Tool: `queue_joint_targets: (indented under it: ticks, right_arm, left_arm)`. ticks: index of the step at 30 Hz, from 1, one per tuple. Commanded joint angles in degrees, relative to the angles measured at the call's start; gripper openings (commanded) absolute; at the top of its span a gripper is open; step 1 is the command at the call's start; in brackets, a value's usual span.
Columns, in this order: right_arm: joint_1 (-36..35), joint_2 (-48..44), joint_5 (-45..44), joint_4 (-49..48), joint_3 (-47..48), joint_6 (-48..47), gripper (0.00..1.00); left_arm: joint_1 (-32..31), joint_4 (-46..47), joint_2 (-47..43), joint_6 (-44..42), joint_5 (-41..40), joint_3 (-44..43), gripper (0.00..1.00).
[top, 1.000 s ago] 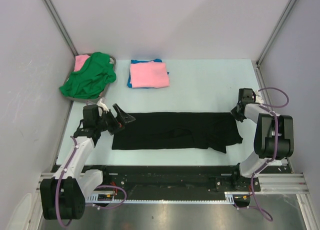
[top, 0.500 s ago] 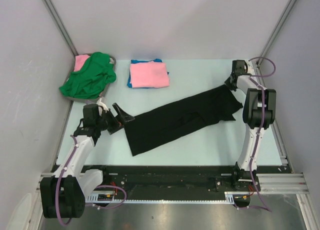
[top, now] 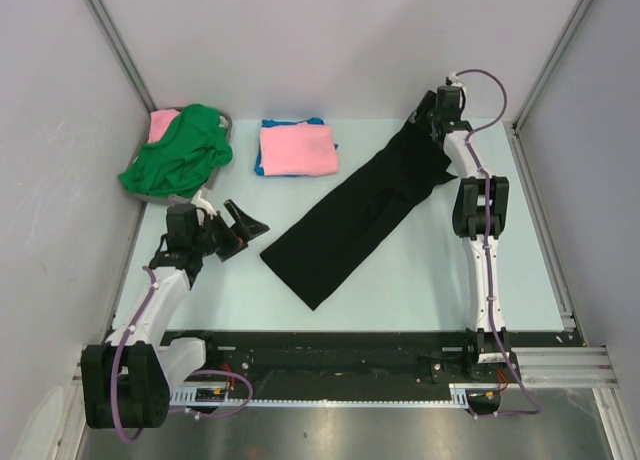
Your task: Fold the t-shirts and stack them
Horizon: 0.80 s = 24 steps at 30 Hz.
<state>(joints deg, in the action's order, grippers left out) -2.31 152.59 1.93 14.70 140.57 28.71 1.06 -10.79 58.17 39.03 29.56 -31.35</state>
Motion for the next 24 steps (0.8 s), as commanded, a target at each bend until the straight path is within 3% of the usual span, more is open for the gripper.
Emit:
queue_joint_targets:
  ticks: [1, 2, 3, 7, 14, 18, 24]
  right_arm:
    - [0.19, -2.9, 3.25, -9.56, -1.92, -0.41, 0.7]
    - [0.63, -4.92, 3.25, -11.86, -4.58, 0.9, 0.94]
    - [0.98, -7.03, 3.34, -13.89, -7.83, 1.43, 1.0]
    - [1.25, -22.82, 7.02, -20.49, -21.28, 3.11, 1.0]
    - [-2.61, -42.09, 18.35, -16.98, -45.45, 7.93, 1.0]
    - [-6.21, -47.12, 21.62, -14.88, -57.92, 12.5, 1.0]
    - [-14.03, -50.72, 19.17, -12.5, -64.89, 13.22, 1.0]
  left_arm:
    - [-0.62, 5.34, 0.54, 1.4, 2.69, -0.55, 1.0]
    - [-0.53, 5.34, 0.45, 1.06, 2.78, -0.55, 1.0]
    - [-0.53, 4.73, 0.28, 0.88, 2.52, -0.72, 1.0]
    - [-0.53, 4.55, -0.95, 0.88, 2.52, -0.81, 1.0]
    - [-0.53, 4.63, -0.69, 1.93, 1.82, -0.64, 1.0]
    - [-2.11, 5.51, 1.06, 2.63, 1.29, -0.9, 1.0]
    - [-2.11, 7.36, 0.54, 4.04, 1.64, 0.77, 1.0]
